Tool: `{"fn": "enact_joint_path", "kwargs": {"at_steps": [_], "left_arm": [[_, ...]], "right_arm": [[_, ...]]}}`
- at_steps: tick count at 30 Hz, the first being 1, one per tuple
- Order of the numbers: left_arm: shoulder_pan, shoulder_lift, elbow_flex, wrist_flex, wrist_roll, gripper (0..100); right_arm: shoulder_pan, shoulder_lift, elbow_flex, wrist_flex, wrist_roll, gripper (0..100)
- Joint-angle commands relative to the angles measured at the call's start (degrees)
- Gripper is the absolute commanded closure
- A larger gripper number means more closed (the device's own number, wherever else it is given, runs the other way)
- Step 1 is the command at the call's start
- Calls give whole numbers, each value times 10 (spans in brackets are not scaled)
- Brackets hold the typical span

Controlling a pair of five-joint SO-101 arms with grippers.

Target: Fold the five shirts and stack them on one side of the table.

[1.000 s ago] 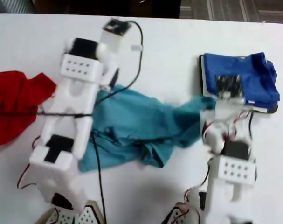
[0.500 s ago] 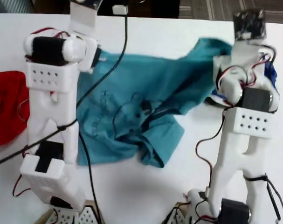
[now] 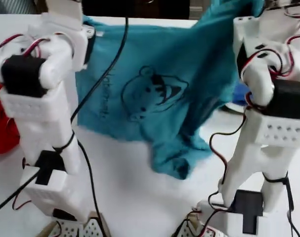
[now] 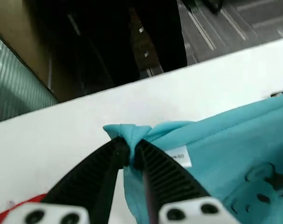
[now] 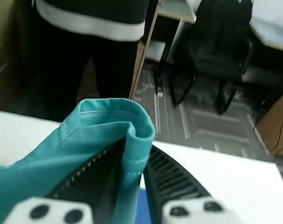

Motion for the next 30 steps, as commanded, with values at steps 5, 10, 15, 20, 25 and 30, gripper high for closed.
{"fn": "enact_joint_path", "kwargs": {"at_steps": [5, 10, 15, 20, 25, 30], "left_arm": [[-28, -28, -96, 9, -5, 973], [-28, -28, -137, 10, -5, 973], [-28, -41, -145, 10, -5, 973], [-28, -120, -51, 11, -5, 973], [-29, -217, 175, 6, -3, 973], [-40, -311, 318, -10, -3, 973]], "right_arm": [[-6, 4, -167, 29, 2, 979], [-7, 3, -186, 29, 2, 979], [-18, 3, -188, 25, 3, 979], [-19, 3, -236, 24, 3, 979], [-19, 2, -305, 40, 3, 979], [-40, 2, -332, 96, 3, 979]]}}
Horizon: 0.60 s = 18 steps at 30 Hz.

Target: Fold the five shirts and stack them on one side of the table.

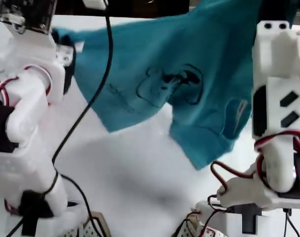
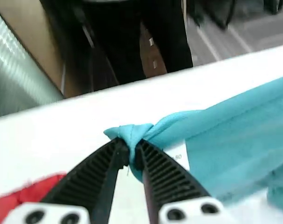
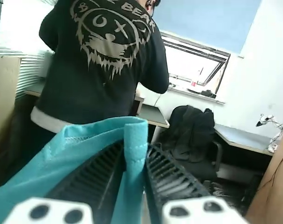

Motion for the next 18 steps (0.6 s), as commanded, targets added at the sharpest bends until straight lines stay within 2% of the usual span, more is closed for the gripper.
{"fn": "enact_joint_path", "kwargs": {"at_steps": [1, 4, 9, 18], "left_arm": [[-30, -75, 83, -15, -3, 973], [-55, -122, 115, -20, -5, 973], [-85, -178, 130, -17, -5, 973], [-88, -244, 128, -7, -3, 973]], "right_arm": [[-23, -3, -25, 42, 3, 979], [-48, -22, -35, 87, 3, 979], [-76, -67, -32, 97, 2, 979], [-81, -150, -35, 94, 2, 979]]}}
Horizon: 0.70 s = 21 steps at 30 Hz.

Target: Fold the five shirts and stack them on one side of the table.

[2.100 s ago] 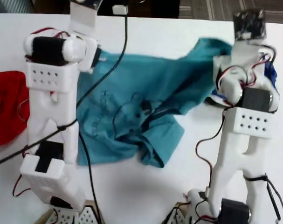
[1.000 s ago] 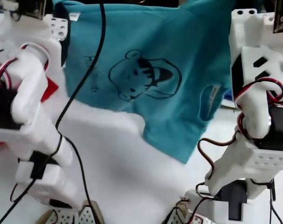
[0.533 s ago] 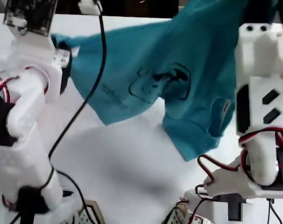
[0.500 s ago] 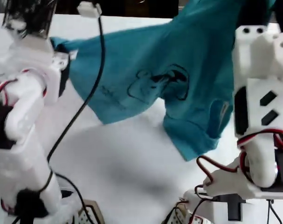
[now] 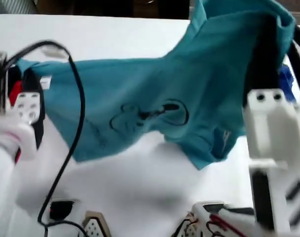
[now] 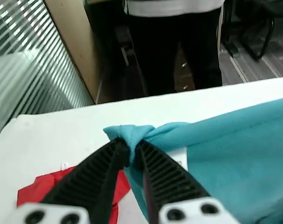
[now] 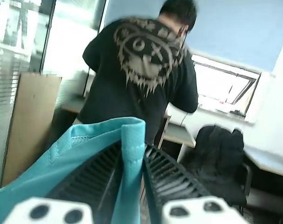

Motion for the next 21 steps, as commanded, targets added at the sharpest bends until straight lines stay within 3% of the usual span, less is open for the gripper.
{"fn": "enact_joint_path", "kwargs": {"at_steps": [1, 11, 21], "left_arm": [[-7, -18, -1, 0, -3, 973], [-7, -40, 0, 0, -2, 973], [-7, -25, 22, -14, -2, 973]], "right_arm": [[-1, -41, -8, -3, 2, 979], [2, -77, -2, -44, 3, 979], [0, -74, 131, -48, 3, 979]]}}
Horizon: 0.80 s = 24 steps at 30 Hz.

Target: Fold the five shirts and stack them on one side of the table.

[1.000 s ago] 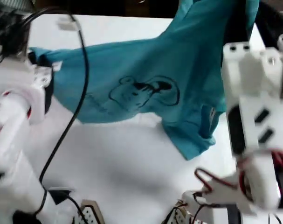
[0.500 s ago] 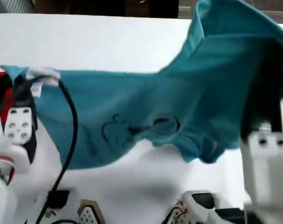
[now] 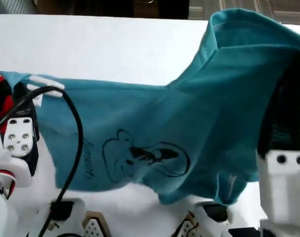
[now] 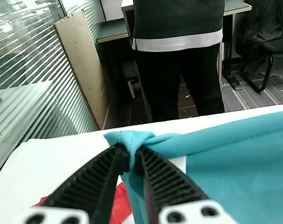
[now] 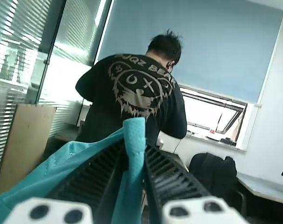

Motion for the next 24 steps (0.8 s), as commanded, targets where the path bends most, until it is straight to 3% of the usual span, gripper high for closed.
{"fn": "enact_joint_path", "kwargs": {"at_steps": [1, 9, 15, 21, 24], "left_arm": [[-6, 21, 27, -22, -2, 973], [-5, 135, 167, -131, -4, 973], [-3, 269, 181, -222, -5, 973], [-3, 400, 178, -331, -14, 973], [-3, 453, 138, -343, -34, 973]], "right_arm": [[-1, 9, 83, -22, 3, 979], [0, 80, 334, -117, -1, 979], [3, 168, 479, -240, 3, 979], [23, 298, 476, -358, 3, 979], [32, 369, 431, -382, 3, 979]]}}
